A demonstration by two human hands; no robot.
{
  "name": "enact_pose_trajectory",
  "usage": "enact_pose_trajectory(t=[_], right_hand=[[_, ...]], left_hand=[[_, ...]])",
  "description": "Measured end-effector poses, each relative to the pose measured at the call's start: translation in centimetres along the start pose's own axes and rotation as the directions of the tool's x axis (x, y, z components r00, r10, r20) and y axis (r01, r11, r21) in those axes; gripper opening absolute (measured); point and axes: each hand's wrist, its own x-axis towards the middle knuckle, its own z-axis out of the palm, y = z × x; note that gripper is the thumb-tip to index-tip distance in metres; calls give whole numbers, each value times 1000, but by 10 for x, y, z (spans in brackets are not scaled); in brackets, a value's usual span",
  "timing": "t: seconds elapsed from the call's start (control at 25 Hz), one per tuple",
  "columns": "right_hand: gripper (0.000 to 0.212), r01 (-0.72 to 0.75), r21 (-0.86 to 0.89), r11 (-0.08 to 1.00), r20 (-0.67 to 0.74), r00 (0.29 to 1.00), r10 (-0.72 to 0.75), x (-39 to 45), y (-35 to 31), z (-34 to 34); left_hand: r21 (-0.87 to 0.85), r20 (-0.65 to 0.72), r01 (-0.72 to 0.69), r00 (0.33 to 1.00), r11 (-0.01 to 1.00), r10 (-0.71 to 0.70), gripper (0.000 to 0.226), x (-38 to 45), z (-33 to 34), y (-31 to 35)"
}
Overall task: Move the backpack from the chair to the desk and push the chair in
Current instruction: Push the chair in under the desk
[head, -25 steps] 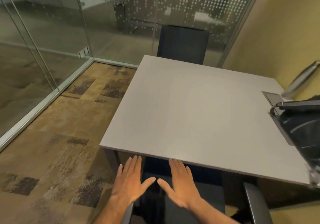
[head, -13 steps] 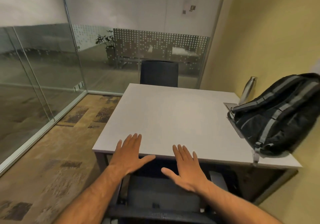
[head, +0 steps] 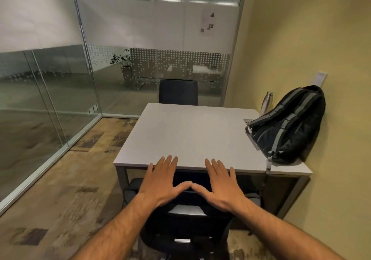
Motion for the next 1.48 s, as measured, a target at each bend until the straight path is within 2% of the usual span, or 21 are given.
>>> enact_pose_trajectory(t=[0.08, 0.2, 0.44, 0.96, 1.48], right_hand=[[118, -13, -31, 999, -20, 1000, 12, -17, -1, 5], [117, -72, -41, 997, 35, 997, 73, -37, -4, 18], [118, -133, -57, 990, 15, 991, 134, -40, -8, 29], [125, -143, -83, 986, 2, 990, 144, 6, 3, 25], [122, -134, -107, 985, -13, 991, 133, 82, 26, 21]], left_hand=[[35, -6, -23, 1000, 999, 23, 110, -16, 6, -1], [80, 13, -17, 1000, 997, 16, 109, -36, 18, -9], [57, 29, 15, 999, 998, -16, 119, -43, 32, -20], [74, 17, 29, 999, 997, -30, 120, 7, 32, -27], [80, 15, 65, 998, 995, -66, 128, 77, 29, -35]])
